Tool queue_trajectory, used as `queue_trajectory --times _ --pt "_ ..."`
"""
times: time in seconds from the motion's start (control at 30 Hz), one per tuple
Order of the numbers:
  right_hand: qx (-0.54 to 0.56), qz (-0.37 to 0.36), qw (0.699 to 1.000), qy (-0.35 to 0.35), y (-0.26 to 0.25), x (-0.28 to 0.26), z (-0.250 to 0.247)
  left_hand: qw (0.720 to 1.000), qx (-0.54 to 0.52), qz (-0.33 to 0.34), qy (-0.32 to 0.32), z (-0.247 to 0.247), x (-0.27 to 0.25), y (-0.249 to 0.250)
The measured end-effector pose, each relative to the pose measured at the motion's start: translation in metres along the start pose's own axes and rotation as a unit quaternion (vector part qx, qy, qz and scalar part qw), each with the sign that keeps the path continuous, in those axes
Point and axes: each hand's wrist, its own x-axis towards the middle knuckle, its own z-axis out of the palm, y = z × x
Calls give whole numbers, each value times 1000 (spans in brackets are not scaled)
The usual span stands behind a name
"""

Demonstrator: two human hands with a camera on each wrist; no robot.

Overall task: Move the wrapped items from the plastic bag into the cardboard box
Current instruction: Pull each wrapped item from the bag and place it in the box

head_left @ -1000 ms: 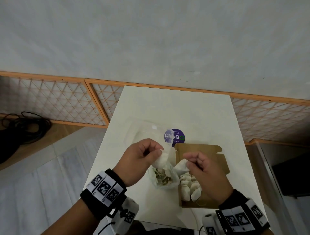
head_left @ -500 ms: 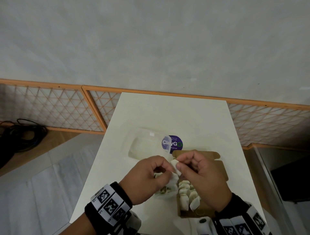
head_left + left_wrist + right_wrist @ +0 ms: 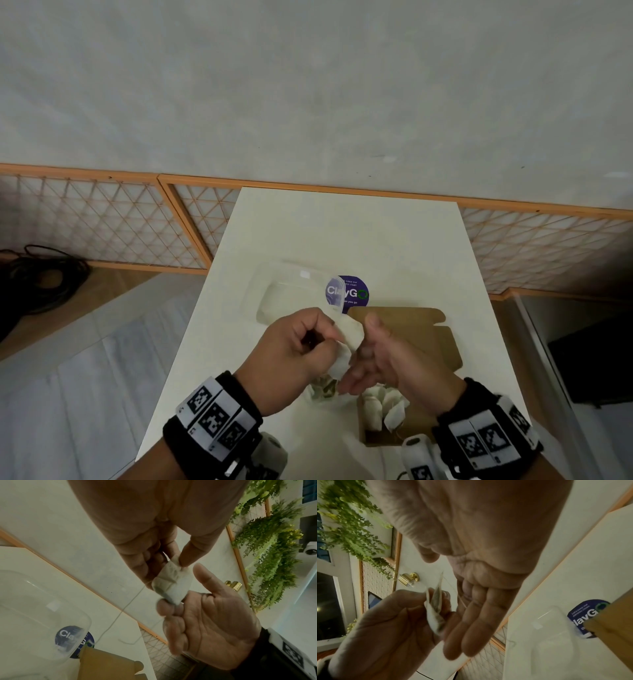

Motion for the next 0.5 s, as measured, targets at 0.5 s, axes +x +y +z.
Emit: queue_trajectory --times 0.5 --pt "-216 -221 939 150 -27 -21 -18 996 -73 -19 -44 -6 2 3"
